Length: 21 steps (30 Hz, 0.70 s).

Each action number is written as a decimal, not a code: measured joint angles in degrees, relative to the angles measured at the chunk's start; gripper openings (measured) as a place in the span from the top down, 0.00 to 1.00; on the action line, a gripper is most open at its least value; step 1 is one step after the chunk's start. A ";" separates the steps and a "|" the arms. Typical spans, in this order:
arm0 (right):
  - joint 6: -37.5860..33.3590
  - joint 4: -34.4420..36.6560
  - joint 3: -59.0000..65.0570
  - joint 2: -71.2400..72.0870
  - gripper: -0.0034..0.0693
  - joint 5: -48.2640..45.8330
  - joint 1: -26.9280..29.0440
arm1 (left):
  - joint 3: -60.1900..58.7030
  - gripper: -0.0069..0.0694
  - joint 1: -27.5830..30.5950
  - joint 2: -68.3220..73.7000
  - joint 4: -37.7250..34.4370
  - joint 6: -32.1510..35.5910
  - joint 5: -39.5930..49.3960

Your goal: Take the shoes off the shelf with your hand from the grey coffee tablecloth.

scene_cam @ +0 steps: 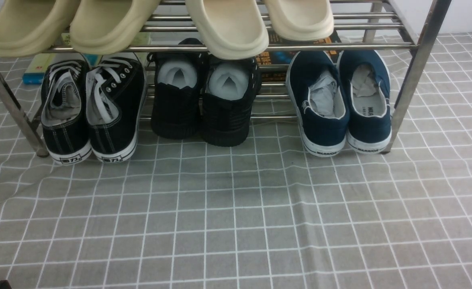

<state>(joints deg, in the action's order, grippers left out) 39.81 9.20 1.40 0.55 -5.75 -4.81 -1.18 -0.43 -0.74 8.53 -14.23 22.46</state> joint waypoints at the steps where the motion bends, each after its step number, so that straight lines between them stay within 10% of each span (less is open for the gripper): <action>1: 0.00 -0.06 -0.44 0.00 0.65 -0.28 0.00 | 0.00 0.59 0.00 0.00 0.00 0.00 0.00; 7: -6.59 -9.59 -17.11 -11.07 0.93 -17.70 0.00 | 0.00 0.59 0.00 0.00 0.00 0.00 0.00; 12: -10.40 -15.16 -31.48 -32.76 0.97 -42.80 0.00 | 0.00 0.59 0.00 0.00 0.00 0.00 0.00; 21: -38.78 6.64 -48.41 -65.98 0.81 -48.22 -5.11 | 0.00 0.59 0.00 0.00 0.05 0.00 0.00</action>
<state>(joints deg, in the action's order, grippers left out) 1.03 15.84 -47.01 -65.43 -53.97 -9.92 -1.18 -0.43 -0.74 8.58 -14.23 22.46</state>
